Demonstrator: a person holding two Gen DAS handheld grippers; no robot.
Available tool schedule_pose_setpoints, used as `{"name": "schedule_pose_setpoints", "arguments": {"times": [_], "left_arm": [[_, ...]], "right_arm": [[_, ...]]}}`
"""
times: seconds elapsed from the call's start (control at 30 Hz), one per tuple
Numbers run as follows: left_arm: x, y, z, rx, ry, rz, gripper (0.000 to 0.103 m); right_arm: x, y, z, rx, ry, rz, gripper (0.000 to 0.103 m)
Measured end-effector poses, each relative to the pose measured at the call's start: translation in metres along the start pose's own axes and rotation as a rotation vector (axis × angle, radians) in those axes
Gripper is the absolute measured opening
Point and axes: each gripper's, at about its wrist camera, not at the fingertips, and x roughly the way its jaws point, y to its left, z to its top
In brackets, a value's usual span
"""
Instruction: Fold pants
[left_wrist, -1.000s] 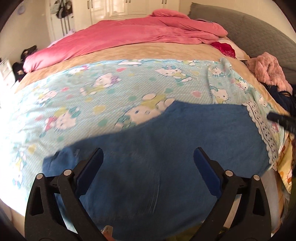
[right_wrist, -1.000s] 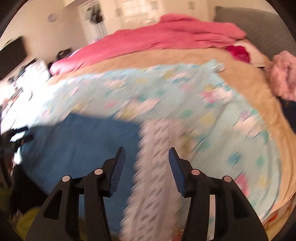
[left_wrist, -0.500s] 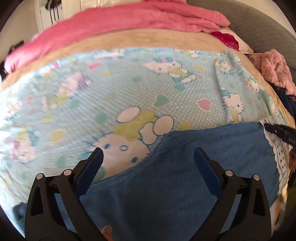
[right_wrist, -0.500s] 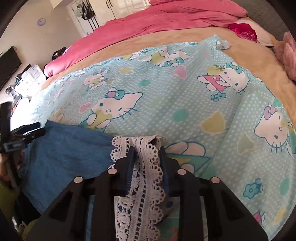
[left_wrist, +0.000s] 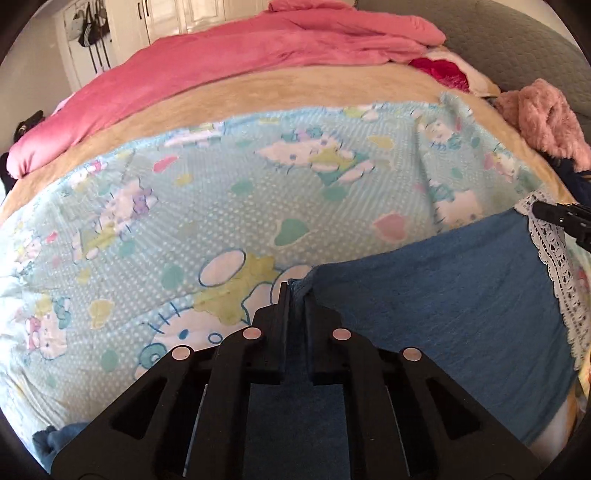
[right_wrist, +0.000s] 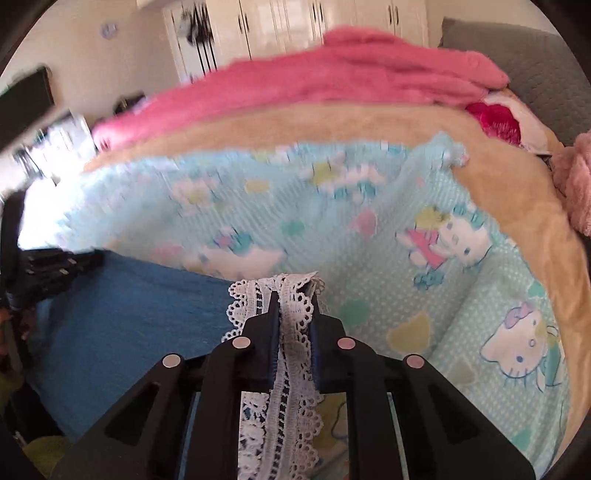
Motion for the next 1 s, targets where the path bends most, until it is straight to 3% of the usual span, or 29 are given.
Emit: {"name": "schedule_pose_setpoints", "arguments": {"times": [0.07,0.13,0.27,0.33,0.43,0.63,0.67,0.73,0.8,0.9,1.0], "left_arm": [[0.009,0.005,-0.004,-0.010,0.011,0.005,0.011],[0.009,0.009,-0.009,-0.009,-0.011,0.011,0.019],[0.000,0.026,-0.013,-0.047,-0.020,-0.005,0.044],[-0.011,0.038,-0.016,-0.097,-0.026,-0.019,0.048],[-0.031,0.051,-0.022,-0.119,-0.055,0.038,0.048],[-0.067,0.079,-0.045,-0.201,-0.090,0.085,0.066],[-0.072,0.082,-0.049,-0.207,-0.096,0.094,0.070],[-0.085,0.087,-0.061,-0.206,-0.115,0.122,0.076],[-0.095,0.086,-0.072,-0.193,-0.120,0.156,0.081],[-0.107,0.084,-0.083,-0.184,-0.124,0.163,0.090],[-0.116,0.080,-0.091,-0.173,-0.123,0.155,0.093]], "right_arm": [[0.016,0.000,-0.005,-0.012,0.049,-0.026,0.015],[0.020,0.003,-0.009,-0.037,0.042,-0.049,0.017],[0.002,-0.002,-0.009,-0.028,0.004,-0.089,0.035],[-0.013,-0.005,-0.010,-0.015,-0.034,-0.109,0.042],[-0.037,-0.009,-0.016,0.005,-0.080,-0.126,0.047],[-0.067,-0.001,-0.036,0.034,-0.115,-0.111,0.048],[-0.070,0.001,-0.039,0.032,-0.118,-0.112,0.054],[-0.076,0.009,-0.046,0.023,-0.123,-0.119,0.067],[-0.081,0.015,-0.051,0.021,-0.129,-0.116,0.067],[-0.088,0.029,-0.056,0.007,-0.142,-0.103,0.071],[-0.093,0.043,-0.057,-0.013,-0.160,-0.089,0.074]]}}
